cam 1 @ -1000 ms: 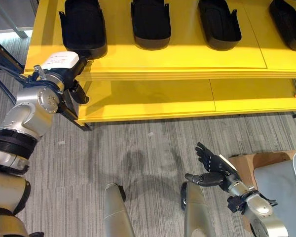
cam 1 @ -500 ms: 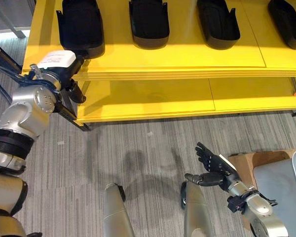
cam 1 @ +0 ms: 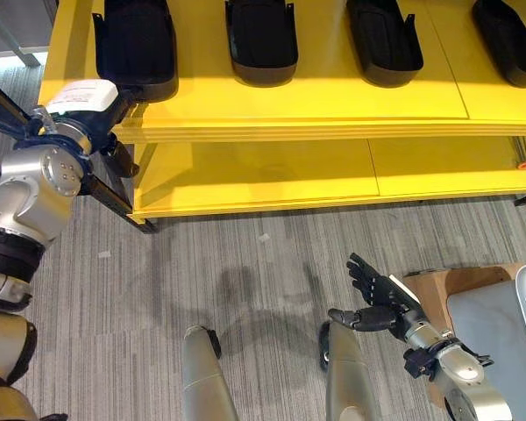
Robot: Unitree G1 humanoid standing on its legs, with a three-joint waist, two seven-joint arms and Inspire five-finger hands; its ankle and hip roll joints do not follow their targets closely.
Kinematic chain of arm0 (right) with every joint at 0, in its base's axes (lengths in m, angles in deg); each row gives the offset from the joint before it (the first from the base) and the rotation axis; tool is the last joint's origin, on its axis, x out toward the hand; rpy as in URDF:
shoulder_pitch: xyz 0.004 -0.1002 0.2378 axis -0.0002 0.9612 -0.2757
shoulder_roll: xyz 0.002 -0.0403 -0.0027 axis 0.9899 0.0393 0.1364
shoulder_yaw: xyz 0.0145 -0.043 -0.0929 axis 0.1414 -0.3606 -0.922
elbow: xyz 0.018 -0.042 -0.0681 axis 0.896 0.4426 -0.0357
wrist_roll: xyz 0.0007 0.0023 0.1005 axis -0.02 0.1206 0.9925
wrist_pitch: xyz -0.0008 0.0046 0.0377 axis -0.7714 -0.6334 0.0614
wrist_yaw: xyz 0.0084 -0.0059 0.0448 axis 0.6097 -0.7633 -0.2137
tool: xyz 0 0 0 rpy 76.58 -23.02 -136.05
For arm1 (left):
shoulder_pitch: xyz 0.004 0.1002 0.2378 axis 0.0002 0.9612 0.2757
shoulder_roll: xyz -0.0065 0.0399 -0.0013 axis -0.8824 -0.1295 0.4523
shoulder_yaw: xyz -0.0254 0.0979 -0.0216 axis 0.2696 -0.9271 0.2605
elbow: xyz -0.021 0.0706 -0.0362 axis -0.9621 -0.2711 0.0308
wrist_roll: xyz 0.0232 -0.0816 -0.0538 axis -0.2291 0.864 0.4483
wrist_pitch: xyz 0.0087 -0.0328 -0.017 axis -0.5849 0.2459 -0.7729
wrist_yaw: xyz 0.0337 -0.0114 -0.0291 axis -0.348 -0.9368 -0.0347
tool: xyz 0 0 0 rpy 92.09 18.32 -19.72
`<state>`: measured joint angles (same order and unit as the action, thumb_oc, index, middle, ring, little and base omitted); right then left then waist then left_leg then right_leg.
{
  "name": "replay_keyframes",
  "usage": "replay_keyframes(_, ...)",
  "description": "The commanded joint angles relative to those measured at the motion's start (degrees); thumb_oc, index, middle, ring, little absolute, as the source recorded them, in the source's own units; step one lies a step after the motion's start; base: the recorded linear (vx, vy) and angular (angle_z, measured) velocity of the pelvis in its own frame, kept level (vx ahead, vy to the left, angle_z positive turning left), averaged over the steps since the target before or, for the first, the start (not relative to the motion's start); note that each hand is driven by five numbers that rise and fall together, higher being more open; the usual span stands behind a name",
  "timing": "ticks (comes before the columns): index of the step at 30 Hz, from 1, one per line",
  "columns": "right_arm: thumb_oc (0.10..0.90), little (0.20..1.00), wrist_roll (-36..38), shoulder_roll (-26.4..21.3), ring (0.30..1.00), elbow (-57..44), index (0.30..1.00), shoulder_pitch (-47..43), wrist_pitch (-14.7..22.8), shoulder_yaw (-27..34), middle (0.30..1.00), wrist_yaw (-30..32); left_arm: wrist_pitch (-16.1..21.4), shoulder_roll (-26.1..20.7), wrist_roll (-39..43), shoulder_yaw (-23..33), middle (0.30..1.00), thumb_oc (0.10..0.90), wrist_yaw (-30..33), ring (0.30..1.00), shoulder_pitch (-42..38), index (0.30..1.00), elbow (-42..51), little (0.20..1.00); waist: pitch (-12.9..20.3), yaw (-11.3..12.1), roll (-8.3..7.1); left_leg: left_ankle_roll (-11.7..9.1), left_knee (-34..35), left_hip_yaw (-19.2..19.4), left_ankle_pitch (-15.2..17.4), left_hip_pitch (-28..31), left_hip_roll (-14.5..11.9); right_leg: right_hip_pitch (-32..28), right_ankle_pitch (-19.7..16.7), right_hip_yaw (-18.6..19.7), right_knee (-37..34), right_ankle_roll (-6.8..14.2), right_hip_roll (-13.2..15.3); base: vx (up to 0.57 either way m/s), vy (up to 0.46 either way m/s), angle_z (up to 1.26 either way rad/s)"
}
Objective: Move parts from the plastic box to the shelf.
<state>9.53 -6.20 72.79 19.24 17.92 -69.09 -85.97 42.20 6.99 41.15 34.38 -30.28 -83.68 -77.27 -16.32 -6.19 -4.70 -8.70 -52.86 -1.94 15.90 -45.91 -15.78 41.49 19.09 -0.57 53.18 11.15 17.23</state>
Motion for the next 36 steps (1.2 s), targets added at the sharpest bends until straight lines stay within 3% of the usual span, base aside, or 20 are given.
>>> replay_keyframes(1, 0.9, 1.0, 3.23, -3.85, 1.0, -1.97, 1.0, 0.0, 5.25, 0.88, 1.0, -0.65, 0.67, -4.36, -1.84, 4.12, 1.0, 0.9, 6.16, 1.0, -10.38, 1.0, 0.54, 1.0, 4.59, 0.21, 2.41, 4.3, 1.17, -0.89, 1.38, 1.3, 1.2, -3.93, 0.68, -0.27, -1.94, -4.83, -0.45, 0.0, 0.0, 0.0)
replay_keyframes(36, 0.9, 1.0, 3.7, -4.29, 1.0, -1.54, 1.0, 0.27, 5.58, 0.89, 1.0, -0.26, 1.23, -2.4, -2.19, 2.18, 1.0, 0.9, 8.54, 1.0, -13.95, 1.0, -0.19, 1.0, 4.94, -0.55, 2.37, 4.44, 1.5, -0.34, 1.31, 1.18, 1.27, -3.42, -0.18, 0.39, -2.7, -4.71, -0.5, 0.0, 0.0, 0.0)
